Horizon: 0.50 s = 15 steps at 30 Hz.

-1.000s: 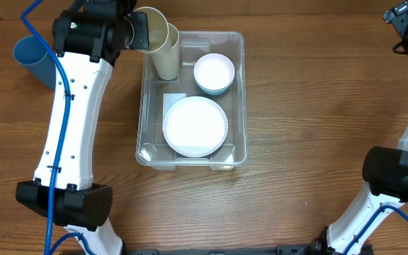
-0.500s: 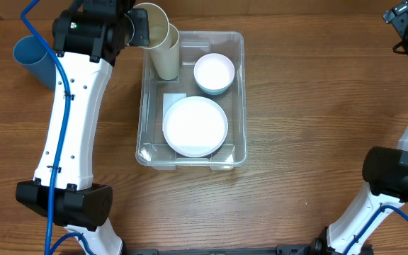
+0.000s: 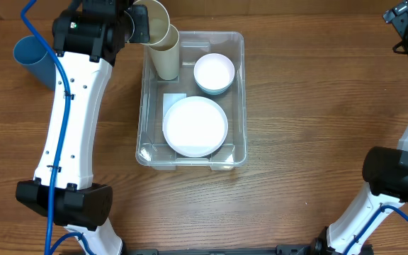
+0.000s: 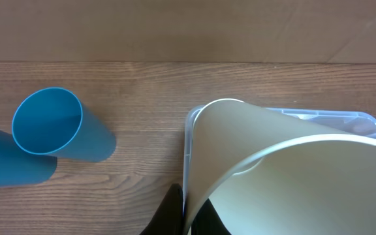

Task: Pack container
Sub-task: 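Lift the beige cup and drop it into the first beige cup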

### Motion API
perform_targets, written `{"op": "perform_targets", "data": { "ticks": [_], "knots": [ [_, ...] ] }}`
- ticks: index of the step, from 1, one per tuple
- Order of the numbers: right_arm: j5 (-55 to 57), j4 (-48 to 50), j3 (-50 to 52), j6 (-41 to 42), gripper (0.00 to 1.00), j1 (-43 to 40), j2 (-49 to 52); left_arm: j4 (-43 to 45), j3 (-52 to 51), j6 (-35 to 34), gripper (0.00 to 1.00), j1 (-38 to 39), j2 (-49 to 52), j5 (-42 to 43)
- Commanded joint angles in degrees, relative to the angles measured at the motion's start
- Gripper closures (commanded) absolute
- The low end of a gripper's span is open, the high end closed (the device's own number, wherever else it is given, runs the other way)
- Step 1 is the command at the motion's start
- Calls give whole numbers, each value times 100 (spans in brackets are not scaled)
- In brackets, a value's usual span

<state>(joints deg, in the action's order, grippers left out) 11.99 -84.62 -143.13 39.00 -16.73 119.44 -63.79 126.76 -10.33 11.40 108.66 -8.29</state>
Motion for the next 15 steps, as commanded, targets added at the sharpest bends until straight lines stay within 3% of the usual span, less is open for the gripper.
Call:
{"op": "perform_targets", "data": {
  "ticks": [1,4,5,7,9,15],
  "knots": [
    [39,26,-48,46,0,22,-70,39,87,2,96,-13,177,46],
    [39,26,-48,46,0,22,-70,37,87,2,92,-13,385,59],
    [39,26,-48,46,0,22,-70,39,87,2,72,-13,435,66],
    [39,26,-48,46,0,22,-70,72,87,2,47,-13,455,63],
    [39,26,-48,46,0,22,-70,142,90,2,40,-13,446,63],
    [39,26,-48,46,0,22,-72,269,92,0,39,-13,446,39]
  ]
}}
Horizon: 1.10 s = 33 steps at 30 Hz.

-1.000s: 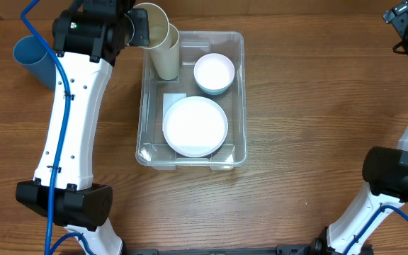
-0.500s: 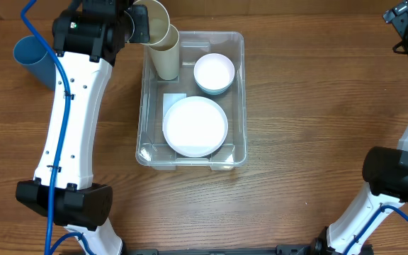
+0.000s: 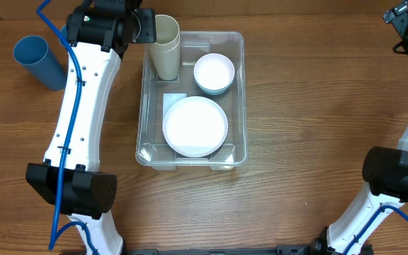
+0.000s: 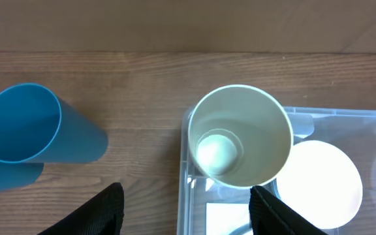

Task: Pack container
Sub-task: 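Lift the beige cup and drop it into the first beige cup, then move the left gripper to a teal cup and grasp it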

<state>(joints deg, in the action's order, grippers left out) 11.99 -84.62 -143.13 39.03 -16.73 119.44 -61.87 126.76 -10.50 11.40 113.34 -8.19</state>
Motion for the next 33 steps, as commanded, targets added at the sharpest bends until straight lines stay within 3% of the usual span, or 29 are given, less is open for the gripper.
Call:
{"op": "perform_targets", "data": {
  "ticks": [1,8,12,16,18,20,29,31,33],
  "knots": [
    [39,26,-48,44,0,22,-70,81,105,20,39,-13,-28,26],
    [39,26,-48,44,0,22,-70,-857,575,-756,20,-378,-291,-1043],
    [39,26,-48,44,0,22,-70,-841,566,-754,2,-1010,-120,-1040],
    [39,26,-48,44,0,22,-72,-809,562,-791,0,-1672,278,-382],
    [39,26,-48,44,0,22,-70,-551,562,-168,7,-1915,531,654],
    [39,26,-48,44,0,22,-70,-313,562,179,15,-2009,758,1137],
    [39,26,-48,44,0,22,-70,249,562,363,19,-2000,1757,1126],
    [39,26,-48,44,0,22,-70,267,562,393,27,-2000,1878,1121],
    [39,26,-48,44,0,22,-70,299,562,389,46,-2000,2041,1123]
  ]
}}
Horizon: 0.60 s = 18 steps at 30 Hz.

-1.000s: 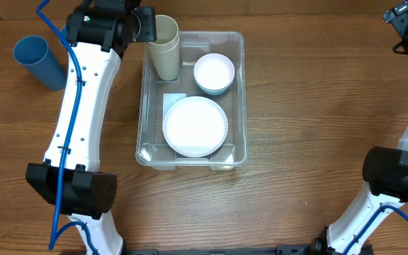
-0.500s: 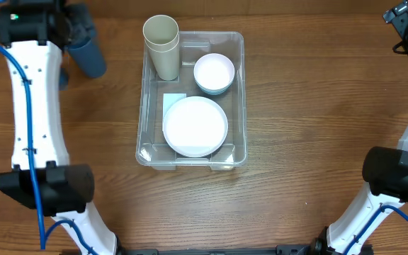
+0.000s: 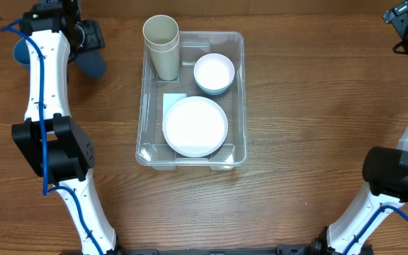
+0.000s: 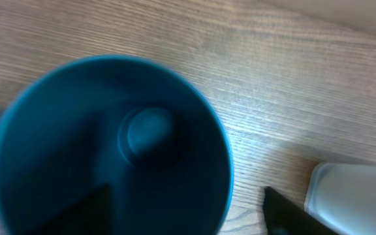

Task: Pack container
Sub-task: 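Move the left gripper to a teal cup and grasp it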

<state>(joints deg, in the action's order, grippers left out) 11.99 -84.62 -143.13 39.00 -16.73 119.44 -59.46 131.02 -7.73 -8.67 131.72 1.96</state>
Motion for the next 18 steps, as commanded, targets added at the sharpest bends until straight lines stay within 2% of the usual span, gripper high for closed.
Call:
{"op": "perform_targets", "data": {
  "ticks": [1,2,3,9,12,15,18],
  "knots": [
    [39,26,-48,46,0,22,-70,57,136,111,62,7,225,107],
    [39,26,-48,46,0,22,-70,59,136,111,82,7,236,109],
    [39,26,-48,46,0,22,-70,59,136,105,96,7,236,111],
    [39,26,-48,46,0,22,-70,-203,452,-133,96,31,52,1360],
    [39,26,-48,46,0,22,-70,-597,1032,-151,96,129,-317,1228],
    [39,26,-48,46,0,22,-70,-1150,1687,-146,96,310,-955,542],
    [39,26,-48,46,0,22,-70,-1373,1799,-138,96,527,-1659,101]
  ]
}}
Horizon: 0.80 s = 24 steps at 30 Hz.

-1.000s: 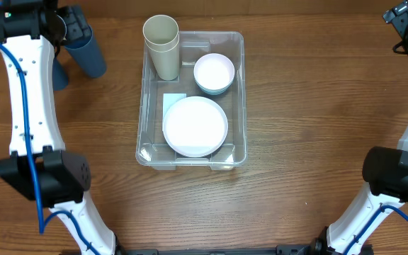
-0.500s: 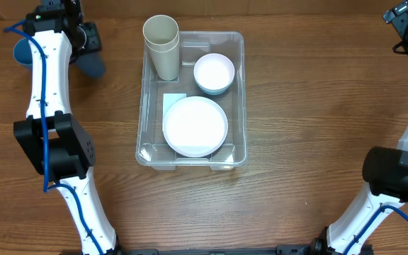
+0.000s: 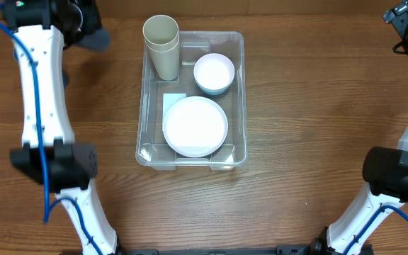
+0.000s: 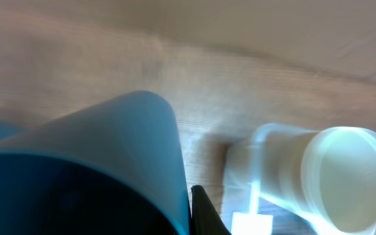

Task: Pack container
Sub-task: 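Move the left gripper to a teal cup and grasp it, then carry the teal cup into the bin beside the beige cups and release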

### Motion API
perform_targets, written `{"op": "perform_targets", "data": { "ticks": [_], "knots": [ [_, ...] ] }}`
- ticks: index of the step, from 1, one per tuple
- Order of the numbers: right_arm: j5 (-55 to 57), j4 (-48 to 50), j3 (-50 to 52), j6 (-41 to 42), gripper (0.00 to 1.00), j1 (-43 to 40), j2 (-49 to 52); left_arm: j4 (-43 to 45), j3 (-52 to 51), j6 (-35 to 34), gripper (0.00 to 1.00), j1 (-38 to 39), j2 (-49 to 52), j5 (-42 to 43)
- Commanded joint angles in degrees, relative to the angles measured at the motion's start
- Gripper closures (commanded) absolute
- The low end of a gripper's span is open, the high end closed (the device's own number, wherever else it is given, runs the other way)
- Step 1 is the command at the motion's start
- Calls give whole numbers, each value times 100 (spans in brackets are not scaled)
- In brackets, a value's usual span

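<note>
The clear plastic container (image 3: pixel 241 99) sits mid-table and holds a stack of cream cups (image 3: pixel 161 42) in its back left corner, a white bowl (image 3: pixel 214 72) and a white plate (image 3: pixel 195 126). My left gripper (image 3: pixel 83 28) is at the back left of the table, shut on a blue cup (image 3: pixel 95 39). In the left wrist view the blue cup (image 4: pixel 109 150) fills the foreground. One dark finger (image 4: pixel 204 215) presses its outer wall and the other is hidden. The cream cups (image 4: pixel 344 170) show blurred to the right. My right gripper is at the far back right corner.
A sliver of a second blue shape shows at the left edge of the left wrist view. The left arm (image 3: pixel 41 92) runs along the table's left side, and the right arm (image 3: pixel 402 170) along the right edge.
My left gripper stood open around the blue cup left of the container. Now it is shut on the cup's wall, and the cup sits farther back on the table.
First my left gripper held a cream cup over the one in the container's back left corner. Then that cup stood nested there and the gripper was open above it. The gripper was later open at a blue cup on the left, and now holds it.
</note>
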<state>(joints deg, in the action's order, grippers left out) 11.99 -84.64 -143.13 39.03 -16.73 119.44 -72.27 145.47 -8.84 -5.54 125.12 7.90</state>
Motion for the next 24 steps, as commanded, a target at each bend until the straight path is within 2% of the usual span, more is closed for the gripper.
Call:
{"op": "perform_targets", "data": {
  "ticks": [1,3,7,10,14,20,24],
  "knots": [
    [39,28,-48,44,0,22,-70,-173,354,11,96,341,-1283,-492],
    [39,28,-48,44,0,22,-72,-295,354,170,96,612,-1659,-487],
    [39,28,-48,44,0,22,-70,-990,354,1130,96,1606,-2144,-487],
    [39,28,-48,44,0,22,-70,-1600,343,1550,96,2428,-2083,-490],
    [39,28,-48,44,0,22,-70,-2024,341,1875,96,3134,-1685,-560],
    [39,28,-48,44,0,22,-70,-2302,341,1895,96,3274,-702,-715],
    [39,28,-48,44,0,22,-70,-2275,341,1661,96,3250,122,-1665]
  ]
}}
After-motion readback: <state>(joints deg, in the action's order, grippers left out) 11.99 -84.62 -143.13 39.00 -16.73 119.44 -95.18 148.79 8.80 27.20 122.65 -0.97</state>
